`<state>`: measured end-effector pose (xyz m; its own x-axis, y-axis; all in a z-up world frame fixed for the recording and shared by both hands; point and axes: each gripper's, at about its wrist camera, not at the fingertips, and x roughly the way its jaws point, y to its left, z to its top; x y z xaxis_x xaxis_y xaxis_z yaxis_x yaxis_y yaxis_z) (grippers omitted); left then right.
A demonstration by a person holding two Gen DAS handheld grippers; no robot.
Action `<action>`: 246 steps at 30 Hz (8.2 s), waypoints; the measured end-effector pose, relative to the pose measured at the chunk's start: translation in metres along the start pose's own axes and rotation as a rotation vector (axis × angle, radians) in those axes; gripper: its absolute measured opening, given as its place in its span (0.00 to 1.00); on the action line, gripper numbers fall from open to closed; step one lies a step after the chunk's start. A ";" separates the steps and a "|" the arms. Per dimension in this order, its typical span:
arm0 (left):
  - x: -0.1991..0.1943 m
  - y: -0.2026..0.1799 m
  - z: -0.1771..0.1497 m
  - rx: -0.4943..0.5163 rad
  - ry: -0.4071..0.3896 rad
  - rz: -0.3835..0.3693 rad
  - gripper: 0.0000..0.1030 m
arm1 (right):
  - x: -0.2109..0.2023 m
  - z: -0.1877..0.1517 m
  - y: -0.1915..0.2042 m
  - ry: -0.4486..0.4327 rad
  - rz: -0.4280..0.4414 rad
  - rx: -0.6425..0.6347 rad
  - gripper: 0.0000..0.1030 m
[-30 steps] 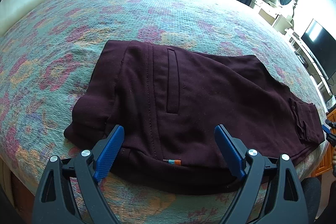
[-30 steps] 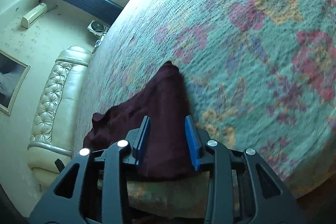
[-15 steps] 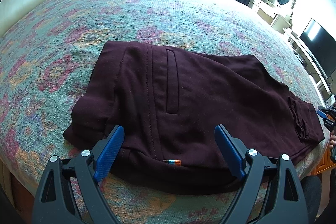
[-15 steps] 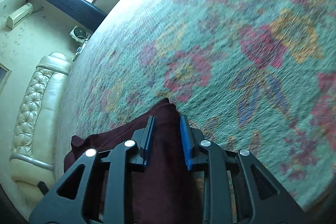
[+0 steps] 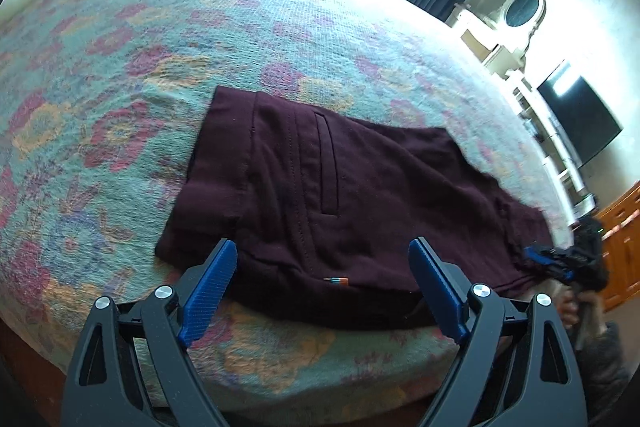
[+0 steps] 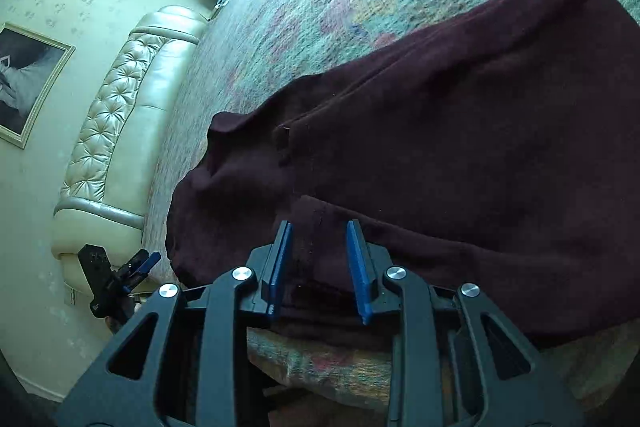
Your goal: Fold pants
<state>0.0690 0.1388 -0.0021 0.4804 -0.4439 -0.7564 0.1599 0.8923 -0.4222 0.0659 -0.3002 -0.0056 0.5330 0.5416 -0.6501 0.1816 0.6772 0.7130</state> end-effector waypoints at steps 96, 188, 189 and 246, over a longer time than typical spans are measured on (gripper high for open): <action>0.079 -0.113 0.000 0.085 0.119 -0.179 0.81 | 0.081 0.036 0.042 0.205 0.040 0.007 0.38; 0.121 -0.181 -0.023 0.149 0.224 -0.218 0.81 | -0.080 0.046 -0.052 -0.110 0.006 -0.042 0.14; 0.120 -0.183 -0.023 0.155 0.224 -0.222 0.81 | -0.084 0.045 -0.051 -0.119 0.000 -0.046 0.14; 0.155 -0.194 -0.019 0.044 0.356 -0.354 0.11 | -0.047 0.016 -0.091 -0.071 0.093 0.119 0.34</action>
<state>0.0965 -0.1047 -0.0467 0.0674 -0.7139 -0.6970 0.2995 0.6809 -0.6684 0.0378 -0.3954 -0.0363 0.6082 0.5598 -0.5627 0.2232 0.5597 0.7980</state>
